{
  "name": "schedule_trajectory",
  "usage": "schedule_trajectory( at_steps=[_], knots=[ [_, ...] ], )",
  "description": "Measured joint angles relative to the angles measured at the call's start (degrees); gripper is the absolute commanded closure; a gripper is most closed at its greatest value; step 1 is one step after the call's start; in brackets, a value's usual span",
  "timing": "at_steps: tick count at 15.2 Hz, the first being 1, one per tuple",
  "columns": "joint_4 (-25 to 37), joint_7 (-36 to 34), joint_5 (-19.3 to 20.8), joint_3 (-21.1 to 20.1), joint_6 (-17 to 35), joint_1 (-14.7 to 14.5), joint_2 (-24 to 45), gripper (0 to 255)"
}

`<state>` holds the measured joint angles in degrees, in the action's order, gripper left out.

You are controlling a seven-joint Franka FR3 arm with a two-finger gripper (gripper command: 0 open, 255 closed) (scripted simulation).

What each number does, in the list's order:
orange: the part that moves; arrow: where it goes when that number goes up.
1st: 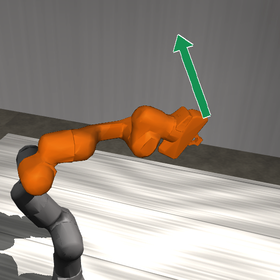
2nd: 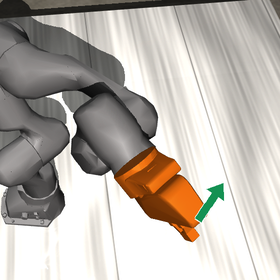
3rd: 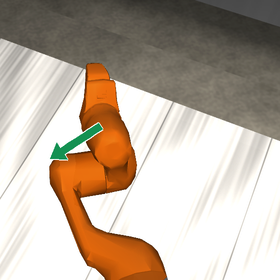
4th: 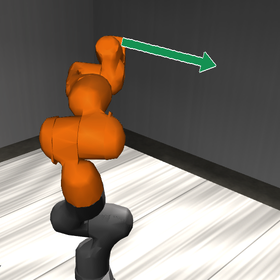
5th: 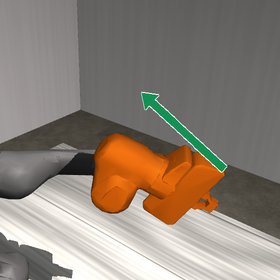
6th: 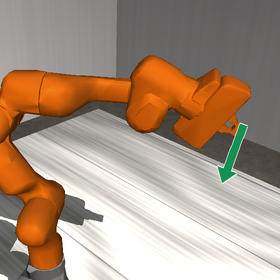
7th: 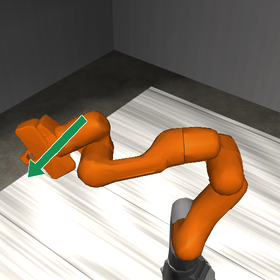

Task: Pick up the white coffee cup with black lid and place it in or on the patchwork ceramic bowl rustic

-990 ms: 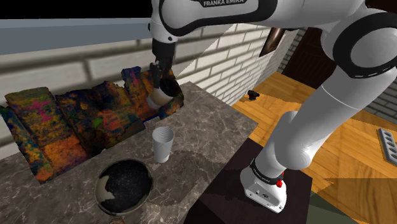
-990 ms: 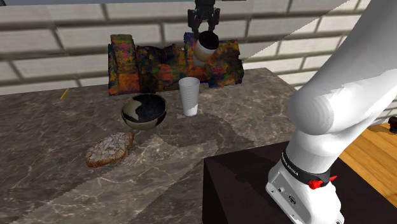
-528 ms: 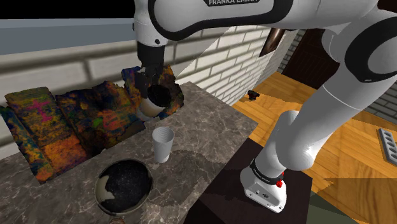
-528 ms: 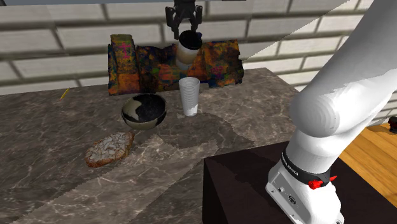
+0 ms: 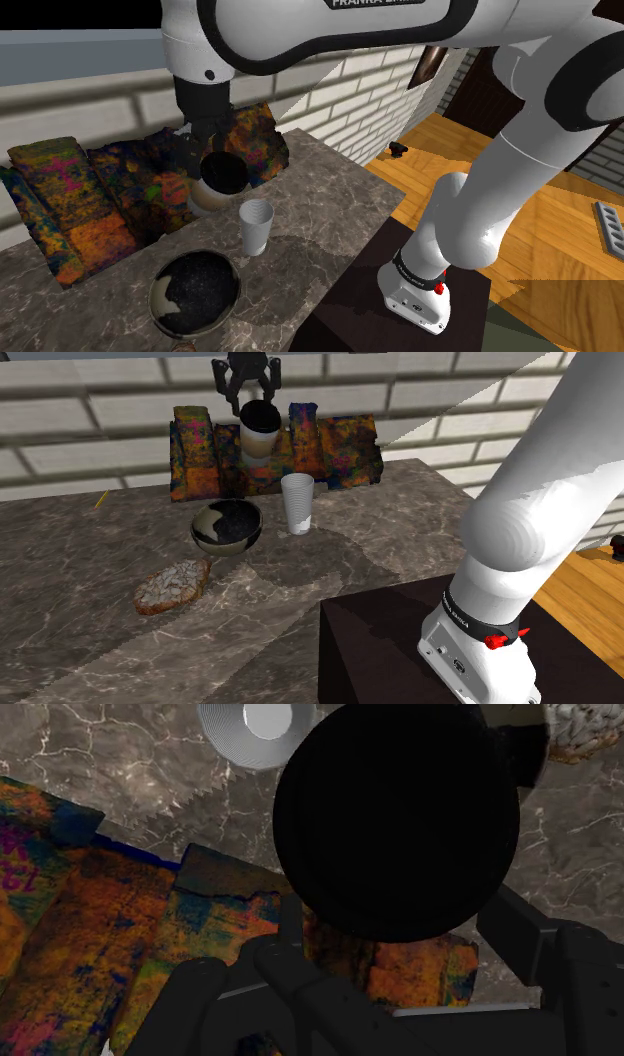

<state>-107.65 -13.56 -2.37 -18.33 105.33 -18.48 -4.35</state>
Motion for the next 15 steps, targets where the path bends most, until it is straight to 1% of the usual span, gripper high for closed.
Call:
schedule_trajectory(
  at_steps=[4, 8, 10, 15],
  knots=[
    [3.4, -5.8, 0.8, -3.1, -1.2, -2.6, 2.2, 255],
    [10.0, -12.5, 3.1, -6.2, -3.1, -5.7, 7.3, 255],
    [9.7, -13.7, 3.3, -6.7, -2.3, -6.2, 7.8, 255],
    [6.6, -14.2, 3.5, -6.8, 1.1, -6.4, 8.1, 255]
  ],
)
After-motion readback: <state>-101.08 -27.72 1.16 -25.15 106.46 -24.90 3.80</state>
